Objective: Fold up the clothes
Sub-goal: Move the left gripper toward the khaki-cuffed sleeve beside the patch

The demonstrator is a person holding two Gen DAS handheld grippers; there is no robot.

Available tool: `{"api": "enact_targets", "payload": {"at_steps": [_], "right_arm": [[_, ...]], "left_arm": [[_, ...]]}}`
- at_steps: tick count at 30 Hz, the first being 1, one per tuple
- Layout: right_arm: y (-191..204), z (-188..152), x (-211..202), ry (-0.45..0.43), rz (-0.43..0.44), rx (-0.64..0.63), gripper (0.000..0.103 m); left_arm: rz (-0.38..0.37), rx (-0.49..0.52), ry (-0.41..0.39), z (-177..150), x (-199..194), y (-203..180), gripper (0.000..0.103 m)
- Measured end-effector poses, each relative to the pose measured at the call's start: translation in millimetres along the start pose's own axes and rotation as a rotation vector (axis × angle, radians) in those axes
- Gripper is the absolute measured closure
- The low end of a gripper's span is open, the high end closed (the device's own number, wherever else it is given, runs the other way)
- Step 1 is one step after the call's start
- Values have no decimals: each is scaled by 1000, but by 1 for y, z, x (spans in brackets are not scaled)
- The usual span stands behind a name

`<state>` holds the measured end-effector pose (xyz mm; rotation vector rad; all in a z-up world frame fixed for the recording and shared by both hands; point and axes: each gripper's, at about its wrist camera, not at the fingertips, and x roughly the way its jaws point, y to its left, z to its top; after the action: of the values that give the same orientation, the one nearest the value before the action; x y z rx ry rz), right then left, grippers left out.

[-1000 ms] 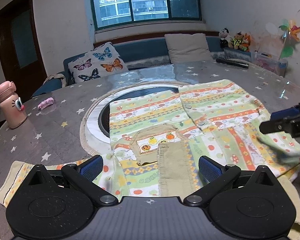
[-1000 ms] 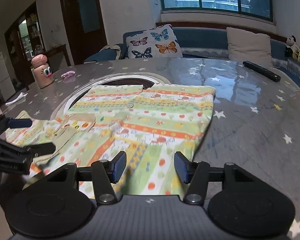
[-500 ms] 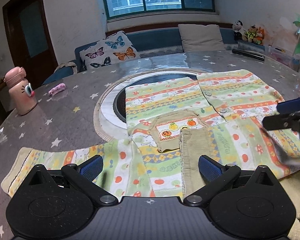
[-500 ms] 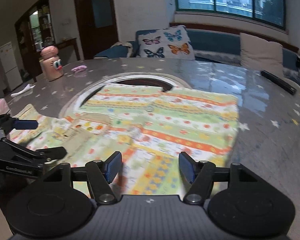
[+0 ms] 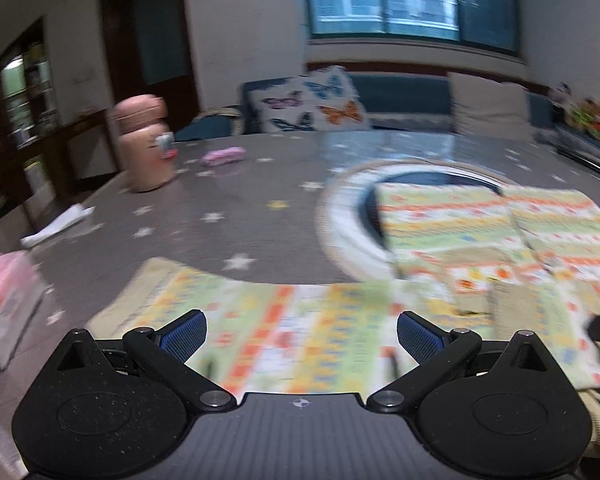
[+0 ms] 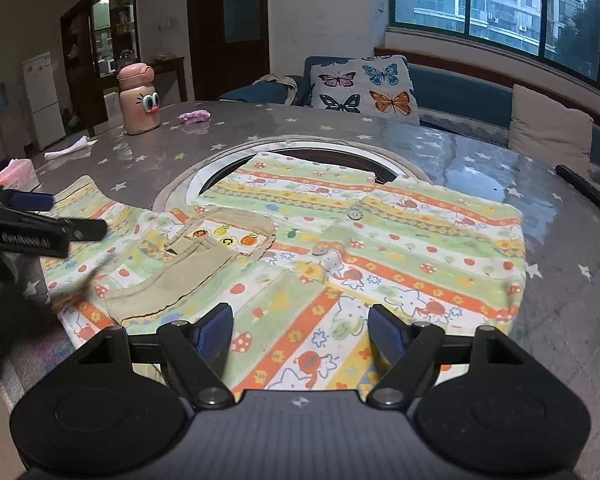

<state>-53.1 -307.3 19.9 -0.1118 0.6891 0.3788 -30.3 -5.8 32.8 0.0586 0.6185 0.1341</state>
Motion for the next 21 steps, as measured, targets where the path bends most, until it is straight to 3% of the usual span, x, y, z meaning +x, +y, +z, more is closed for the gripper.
{"api": "enact_targets", "payload": {"at_steps": [4, 13, 21], "right_arm": [[-1, -1, -3, -3, -2, 4, 26], [-6, -3, -9, -4, -9, 26, 26], [-10, -6, -12, 4, -15, 42, 26]], "left_arm": [[81, -38, -15, -3, 1, 28, 2], [240, -161, 12, -4, 15, 85, 17], [226, -219, 62, -8, 28, 103, 31]]}}
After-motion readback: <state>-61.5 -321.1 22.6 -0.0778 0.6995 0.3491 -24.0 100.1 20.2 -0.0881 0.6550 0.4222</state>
